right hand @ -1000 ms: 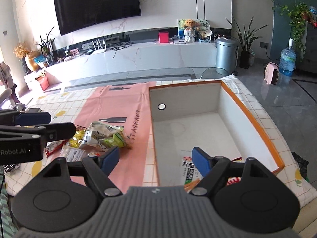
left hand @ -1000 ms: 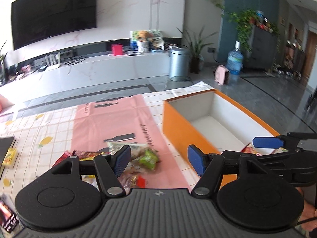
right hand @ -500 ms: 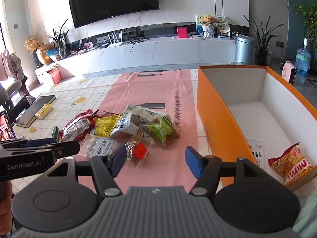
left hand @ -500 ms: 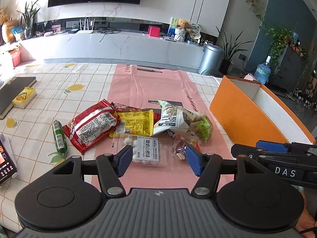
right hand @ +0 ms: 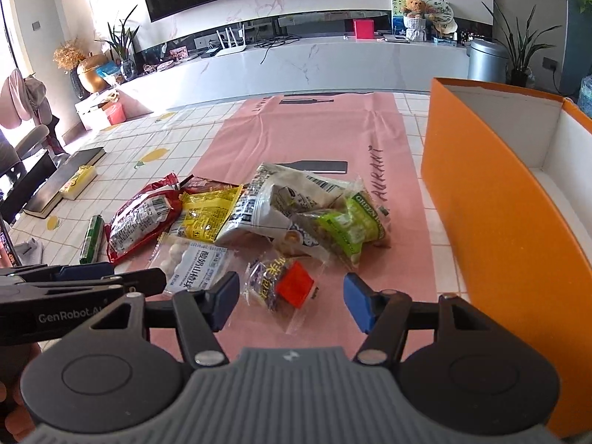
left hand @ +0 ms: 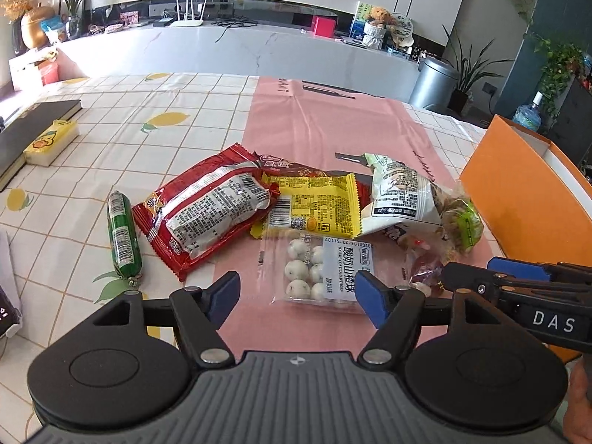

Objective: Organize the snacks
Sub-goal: 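Move both tools back from the box to the snack pile, then grasp the yogurt-hawthorn ball packet with the left tool while the right tool grasps the small red-label bag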

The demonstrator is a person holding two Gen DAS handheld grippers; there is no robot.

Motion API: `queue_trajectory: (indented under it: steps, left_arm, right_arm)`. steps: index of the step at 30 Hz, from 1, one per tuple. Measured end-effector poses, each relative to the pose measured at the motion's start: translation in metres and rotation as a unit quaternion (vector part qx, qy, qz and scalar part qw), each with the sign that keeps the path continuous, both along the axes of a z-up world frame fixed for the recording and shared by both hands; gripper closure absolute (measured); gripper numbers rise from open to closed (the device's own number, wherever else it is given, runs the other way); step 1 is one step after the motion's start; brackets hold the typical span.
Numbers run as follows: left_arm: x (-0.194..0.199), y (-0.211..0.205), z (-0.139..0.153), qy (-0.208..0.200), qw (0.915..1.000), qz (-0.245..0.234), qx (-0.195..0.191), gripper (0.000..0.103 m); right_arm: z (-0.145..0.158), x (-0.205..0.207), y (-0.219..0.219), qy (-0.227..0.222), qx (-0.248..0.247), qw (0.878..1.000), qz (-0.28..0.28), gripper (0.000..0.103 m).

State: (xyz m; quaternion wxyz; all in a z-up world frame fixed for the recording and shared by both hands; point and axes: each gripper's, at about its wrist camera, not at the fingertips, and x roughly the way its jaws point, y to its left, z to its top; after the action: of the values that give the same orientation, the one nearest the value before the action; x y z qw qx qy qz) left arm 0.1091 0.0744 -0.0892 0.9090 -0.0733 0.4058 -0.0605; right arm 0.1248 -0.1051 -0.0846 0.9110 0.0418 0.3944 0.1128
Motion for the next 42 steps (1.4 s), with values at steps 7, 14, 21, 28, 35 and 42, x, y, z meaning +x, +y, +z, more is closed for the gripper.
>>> queue_trajectory:
  steps: [7, 14, 21, 28, 35, 42]
  left_arm:
    - [0.012, 0.0, -0.016, 0.024, 0.9994, -0.015, -0.022, 0.027]
    - [-0.008, -0.008, -0.01, 0.053, 0.996, -0.057, -0.043, 0.037]
    - [-0.031, -0.039, -0.003, 0.072, 0.9859, -0.151, -0.007, 0.037]
    - [-0.023, -0.056, 0.006, 0.039, 0.9752, -0.194, 0.099, 0.019]
    - [0.001, -0.075, -0.001, 0.022, 0.9433, -0.29, 0.159, 0.014]
    - [0.027, -0.082, -0.016, 0.043, 0.9374, -0.313, 0.147, 0.013]
  right_arm:
    - [-0.017, 0.016, 0.005, 0.02, 0.005, 1.0, 0.004, 0.056]
    - [-0.016, 0.005, -0.007, 0.025, -0.005, 1.0, -0.012, 0.057]
    - [-0.015, -0.003, -0.027, 0.032, -0.005, 0.999, -0.042, 0.057]
    - [-0.017, -0.006, -0.033, 0.03, 0.002, 0.999, -0.038, 0.054]
    - [-0.021, -0.002, -0.036, 0.032, 0.008, 0.999, -0.042, 0.053]
    - [-0.024, 0.001, -0.038, 0.039, 0.018, 0.998, -0.043, 0.054]
